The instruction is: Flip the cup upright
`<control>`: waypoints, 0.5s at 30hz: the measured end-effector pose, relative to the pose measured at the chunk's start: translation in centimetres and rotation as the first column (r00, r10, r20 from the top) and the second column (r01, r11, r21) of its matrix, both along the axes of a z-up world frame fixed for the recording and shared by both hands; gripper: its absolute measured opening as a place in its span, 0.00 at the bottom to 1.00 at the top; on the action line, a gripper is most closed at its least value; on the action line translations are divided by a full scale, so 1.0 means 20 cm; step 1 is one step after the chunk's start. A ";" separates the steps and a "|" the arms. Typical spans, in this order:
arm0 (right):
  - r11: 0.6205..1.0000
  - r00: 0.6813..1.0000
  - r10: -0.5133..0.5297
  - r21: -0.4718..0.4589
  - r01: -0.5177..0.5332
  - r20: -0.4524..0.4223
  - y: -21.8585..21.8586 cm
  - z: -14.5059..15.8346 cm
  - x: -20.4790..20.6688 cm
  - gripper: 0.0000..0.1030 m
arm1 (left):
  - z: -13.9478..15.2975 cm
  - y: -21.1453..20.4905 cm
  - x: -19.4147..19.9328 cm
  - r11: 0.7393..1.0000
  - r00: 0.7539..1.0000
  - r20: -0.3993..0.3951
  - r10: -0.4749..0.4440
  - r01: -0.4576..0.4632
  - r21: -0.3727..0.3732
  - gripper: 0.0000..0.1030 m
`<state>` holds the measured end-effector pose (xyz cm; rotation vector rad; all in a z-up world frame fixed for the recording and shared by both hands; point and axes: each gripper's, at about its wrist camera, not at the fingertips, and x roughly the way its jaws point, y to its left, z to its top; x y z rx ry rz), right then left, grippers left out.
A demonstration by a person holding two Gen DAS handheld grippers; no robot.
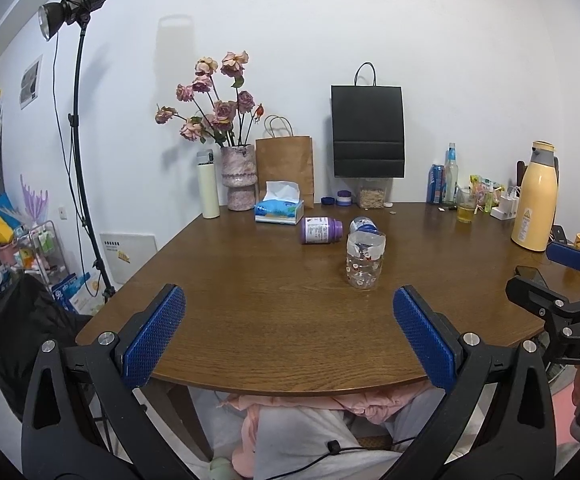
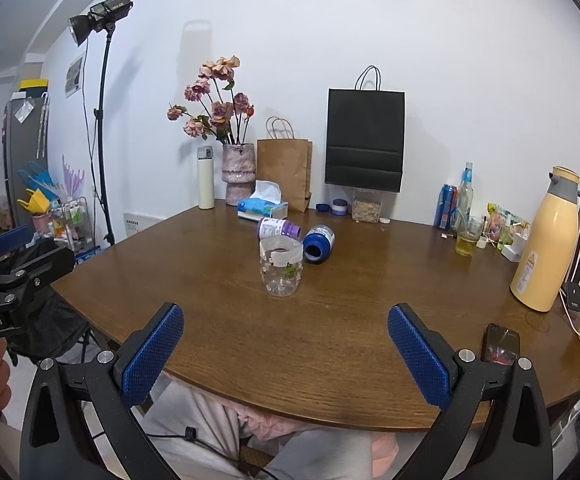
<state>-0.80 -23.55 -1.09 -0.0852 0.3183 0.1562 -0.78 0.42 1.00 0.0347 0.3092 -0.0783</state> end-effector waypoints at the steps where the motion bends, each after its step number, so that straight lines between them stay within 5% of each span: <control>1: 1.000 1.000 0.001 0.005 -0.001 -0.001 0.00 0.00 0.00 1.00 | 0.00 -0.01 0.00 1.000 1.000 0.002 0.001 -0.001 0.000 1.00; 15: 0.999 1.000 -0.009 0.030 0.010 -0.016 -0.01 0.00 0.00 1.00 | -0.02 0.00 -0.01 1.000 1.000 -0.005 0.005 -0.005 -0.002 1.00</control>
